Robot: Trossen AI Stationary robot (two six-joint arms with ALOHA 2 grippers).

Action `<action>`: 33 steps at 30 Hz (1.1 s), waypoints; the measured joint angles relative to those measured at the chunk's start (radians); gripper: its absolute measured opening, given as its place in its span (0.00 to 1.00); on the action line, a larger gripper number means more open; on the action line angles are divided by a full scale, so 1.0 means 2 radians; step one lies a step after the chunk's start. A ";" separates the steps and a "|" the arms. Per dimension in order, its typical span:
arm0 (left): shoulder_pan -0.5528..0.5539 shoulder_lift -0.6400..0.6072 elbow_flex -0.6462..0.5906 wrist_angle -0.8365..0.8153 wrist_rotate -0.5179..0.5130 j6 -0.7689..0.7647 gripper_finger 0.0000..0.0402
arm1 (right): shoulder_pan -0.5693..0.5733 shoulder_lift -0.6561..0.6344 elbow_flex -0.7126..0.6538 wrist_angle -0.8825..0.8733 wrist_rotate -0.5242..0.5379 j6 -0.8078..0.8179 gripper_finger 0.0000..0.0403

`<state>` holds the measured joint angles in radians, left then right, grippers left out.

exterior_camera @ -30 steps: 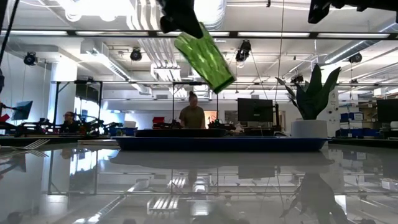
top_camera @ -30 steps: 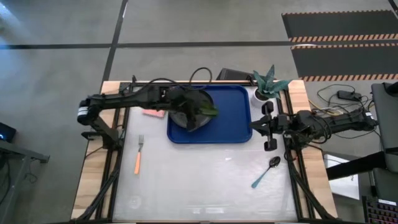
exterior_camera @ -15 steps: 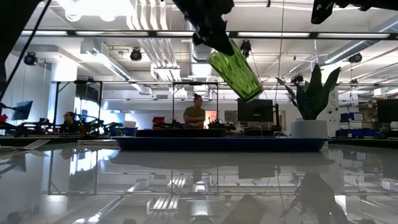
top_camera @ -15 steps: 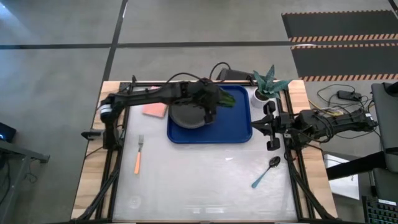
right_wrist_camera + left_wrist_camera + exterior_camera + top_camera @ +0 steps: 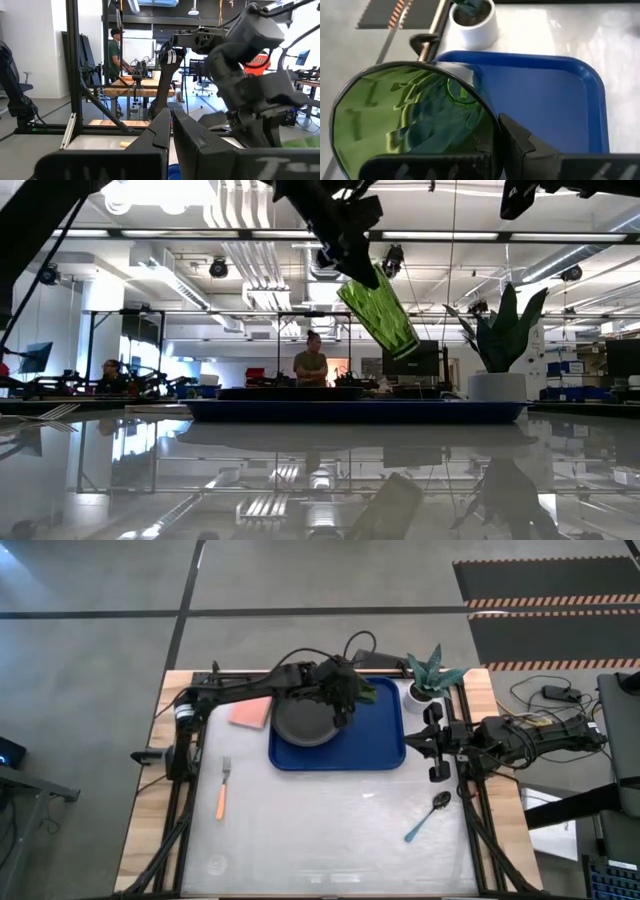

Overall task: Pick and place plate/cup/fork/spoon on tray
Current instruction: Put the green cup on the blue tray to the top right of the black plate

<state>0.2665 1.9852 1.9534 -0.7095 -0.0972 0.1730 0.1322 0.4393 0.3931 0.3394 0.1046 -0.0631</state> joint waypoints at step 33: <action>0.004 0.051 0.137 -0.144 0.007 -0.001 0.00 | 0.000 -0.066 0.016 -0.054 0.000 0.011 0.02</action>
<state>0.2752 2.0866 2.2276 -0.9979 -0.0841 0.1704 0.1326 0.3073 0.4252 0.2319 0.1045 -0.0403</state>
